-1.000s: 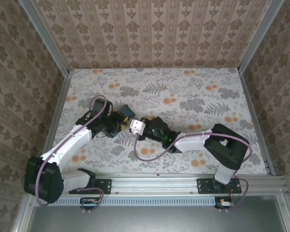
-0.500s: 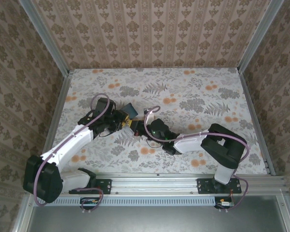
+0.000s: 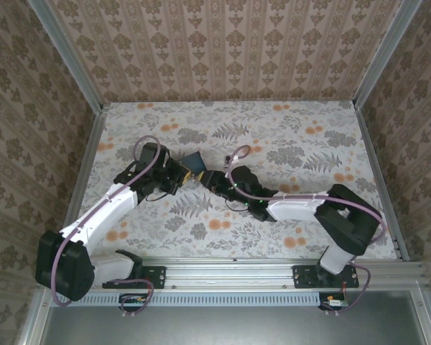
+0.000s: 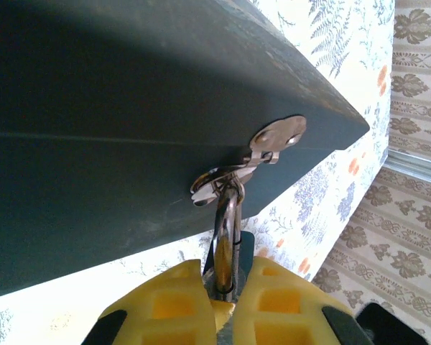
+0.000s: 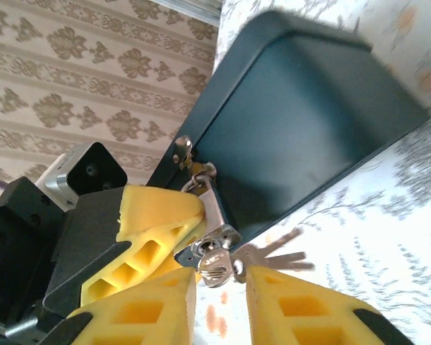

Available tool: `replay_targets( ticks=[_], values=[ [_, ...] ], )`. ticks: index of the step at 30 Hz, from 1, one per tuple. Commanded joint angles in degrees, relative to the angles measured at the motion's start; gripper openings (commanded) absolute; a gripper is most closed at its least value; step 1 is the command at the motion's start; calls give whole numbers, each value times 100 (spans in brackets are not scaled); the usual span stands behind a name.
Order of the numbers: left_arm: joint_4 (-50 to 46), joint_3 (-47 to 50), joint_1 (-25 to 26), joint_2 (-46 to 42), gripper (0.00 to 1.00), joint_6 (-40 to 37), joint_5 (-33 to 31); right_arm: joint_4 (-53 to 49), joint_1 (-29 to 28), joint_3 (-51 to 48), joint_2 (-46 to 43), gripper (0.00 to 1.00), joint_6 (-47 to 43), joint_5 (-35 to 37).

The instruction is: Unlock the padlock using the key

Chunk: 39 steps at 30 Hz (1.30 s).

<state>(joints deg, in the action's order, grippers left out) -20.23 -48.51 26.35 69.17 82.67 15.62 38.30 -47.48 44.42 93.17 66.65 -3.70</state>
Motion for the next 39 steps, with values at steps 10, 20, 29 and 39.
replay_targets(
  ticks=[10,20,29,39],
  values=[
    [143,-2,-235,18,0,-203,308,-1710,-163,110,-896,32,-6498,-658],
    [90,52,-235,-79,0,-170,317,-1141,-359,753,8,36,-7374,-285],
    [140,79,-233,-79,0,-155,374,-860,-377,907,340,34,-7518,28],
    [171,140,-227,-148,0,-122,407,-785,-374,1146,602,22,-7623,108]
  ],
)
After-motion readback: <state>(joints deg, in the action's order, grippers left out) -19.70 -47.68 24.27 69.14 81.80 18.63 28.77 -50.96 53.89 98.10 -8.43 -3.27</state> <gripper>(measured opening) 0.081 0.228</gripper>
